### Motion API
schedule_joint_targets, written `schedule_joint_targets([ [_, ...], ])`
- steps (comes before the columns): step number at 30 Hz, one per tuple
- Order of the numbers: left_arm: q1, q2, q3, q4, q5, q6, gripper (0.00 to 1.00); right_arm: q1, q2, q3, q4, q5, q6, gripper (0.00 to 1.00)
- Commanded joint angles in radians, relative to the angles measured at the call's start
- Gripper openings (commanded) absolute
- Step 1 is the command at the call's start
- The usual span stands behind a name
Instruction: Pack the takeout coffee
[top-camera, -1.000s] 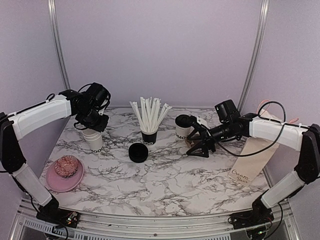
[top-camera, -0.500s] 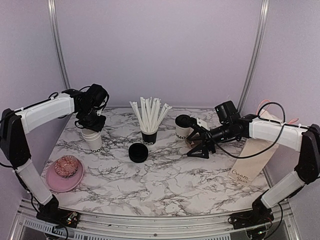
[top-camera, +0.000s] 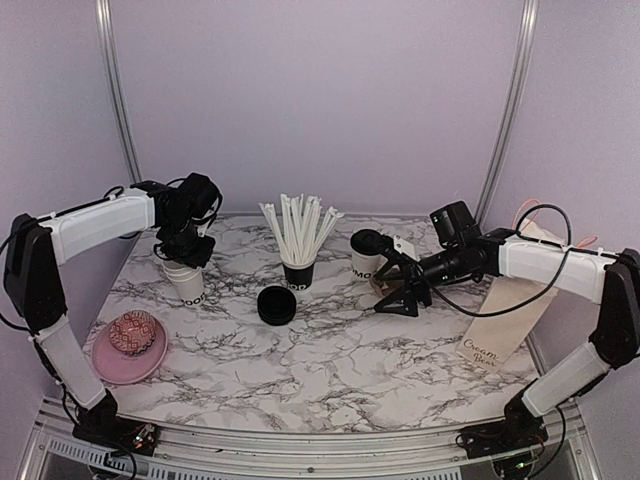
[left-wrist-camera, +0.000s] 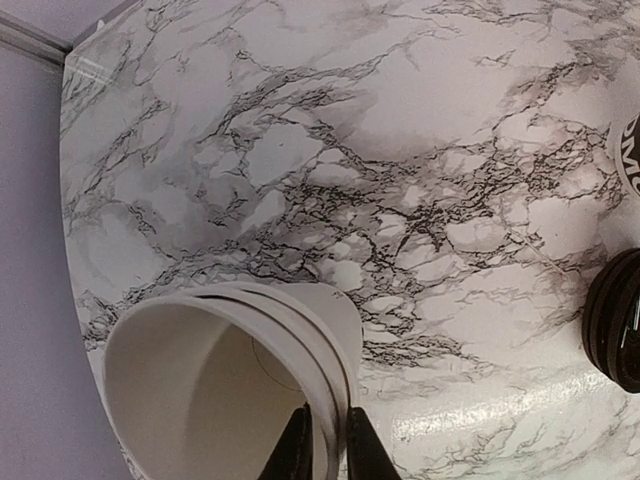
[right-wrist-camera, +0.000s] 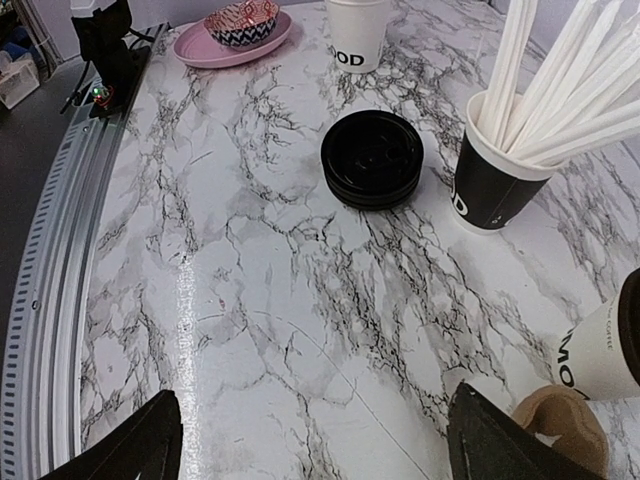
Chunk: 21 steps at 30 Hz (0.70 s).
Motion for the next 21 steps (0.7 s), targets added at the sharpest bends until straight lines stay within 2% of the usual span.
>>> schedule_joint_targets([
  [1, 0.003, -0.023, 0.031, -0.034, 0.009, -0.001, 0.08, 0.004, -0.022, 0.006, 0.007, 0.008, -0.011, 0.88],
  [6, -0.006, -0.083, 0.04, -0.067, 0.008, -0.017, 0.07, 0.004, -0.01, 0.008, 0.006, 0.002, -0.01, 0.88],
  [8, -0.007, -0.099, 0.033, -0.074, 0.003, -0.012, 0.0, 0.005, -0.004, 0.011, 0.004, 0.001, -0.012, 0.88],
  [11, -0.008, -0.101, 0.02, -0.083, -0.022, -0.001, 0.0, 0.008, 0.003, 0.013, 0.001, 0.001, -0.013, 0.88],
  [15, -0.057, -0.074, 0.012, -0.11, -0.238, 0.02, 0.0, 0.013, 0.003, 0.015, -0.001, 0.001, -0.012, 0.88],
  [16, -0.062, -0.073, 0.02, -0.115, -0.16, 0.026, 0.0, 0.013, 0.003, 0.015, -0.001, -0.001, -0.011, 0.88],
  [17, -0.055, -0.088, 0.013, -0.094, 0.029, 0.037, 0.0, 0.013, 0.003, 0.016, -0.001, -0.001, -0.011, 0.88],
  [18, -0.063, -0.104, 0.001, -0.047, 0.068, 0.012, 0.0, 0.013, 0.003, 0.016, -0.001, -0.002, -0.01, 0.88],
  [19, -0.09, -0.097, 0.013, -0.056, -0.095, -0.008, 0.0, 0.014, 0.004, 0.016, -0.001, -0.002, -0.01, 0.88],
  [20, -0.105, -0.078, 0.03, -0.077, -0.202, 0.01, 0.0, 0.016, 0.005, 0.016, -0.002, -0.002, -0.01, 0.88],
  [21, -0.092, -0.066, 0.04, -0.087, -0.204, 0.024, 0.0, 0.016, 0.005, 0.017, -0.002, -0.002, -0.011, 0.88],
])
